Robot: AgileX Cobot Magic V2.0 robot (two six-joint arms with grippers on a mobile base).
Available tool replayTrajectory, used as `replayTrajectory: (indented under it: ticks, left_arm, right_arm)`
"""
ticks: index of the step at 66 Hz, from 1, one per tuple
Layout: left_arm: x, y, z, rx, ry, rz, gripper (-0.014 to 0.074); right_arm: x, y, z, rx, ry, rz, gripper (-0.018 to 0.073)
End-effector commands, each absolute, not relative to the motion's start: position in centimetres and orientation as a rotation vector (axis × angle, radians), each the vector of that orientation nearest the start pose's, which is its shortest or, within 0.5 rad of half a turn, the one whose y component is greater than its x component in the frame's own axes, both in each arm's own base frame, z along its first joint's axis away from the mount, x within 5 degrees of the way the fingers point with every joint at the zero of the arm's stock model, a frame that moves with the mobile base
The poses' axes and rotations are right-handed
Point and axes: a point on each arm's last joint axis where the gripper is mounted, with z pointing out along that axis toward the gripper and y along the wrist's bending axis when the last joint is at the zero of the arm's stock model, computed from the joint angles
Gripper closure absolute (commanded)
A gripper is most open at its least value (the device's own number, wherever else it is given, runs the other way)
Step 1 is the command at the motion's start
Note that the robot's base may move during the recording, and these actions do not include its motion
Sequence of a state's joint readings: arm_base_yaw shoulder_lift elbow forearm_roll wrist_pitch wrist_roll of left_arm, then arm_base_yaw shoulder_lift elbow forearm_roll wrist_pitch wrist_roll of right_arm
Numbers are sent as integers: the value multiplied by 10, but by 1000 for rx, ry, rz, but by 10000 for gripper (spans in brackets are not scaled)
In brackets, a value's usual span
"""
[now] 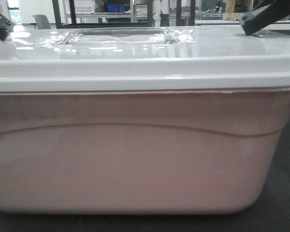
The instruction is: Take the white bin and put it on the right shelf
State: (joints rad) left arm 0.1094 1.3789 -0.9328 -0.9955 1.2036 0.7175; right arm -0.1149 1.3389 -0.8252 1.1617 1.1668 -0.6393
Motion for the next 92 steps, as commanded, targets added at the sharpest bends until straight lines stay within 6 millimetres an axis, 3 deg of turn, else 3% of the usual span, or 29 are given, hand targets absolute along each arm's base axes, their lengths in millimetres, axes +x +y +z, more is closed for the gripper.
replayTrajectory:
  ticks: [1, 14, 24, 54, 61, 72, 92]
  left_arm:
    - [243, -50, 302, 321, 2444, -1229, 266]
    - [243, -50, 302, 326, 2443, -1228, 379]
    - [243, -50, 302, 329, 2446, -1226, 413]
    - [241, -54, 307, 352, 2391, -1302, 409]
    - [239, -56, 313, 367, 2341, -1352, 369]
    - [229, -57, 325, 398, 2305, -1320, 311]
    - [200, -60, 352, 477, 2207, -1238, 311]
  right_arm:
    - [235, 54, 295, -39, 2359, 1411, 136]
    - [235, 54, 295, -39, 2359, 1411, 136]
    - [235, 54, 295, -39, 2359, 1411, 136]
    - [232, 58, 303, -93, 2286, 1514, 136]
    - [232, 59, 305, -105, 2263, 1533, 136]
    - [229, 60, 306, -186, 2243, 1531, 136]
    - [212, 62, 324, -327, 2158, 1471, 137]
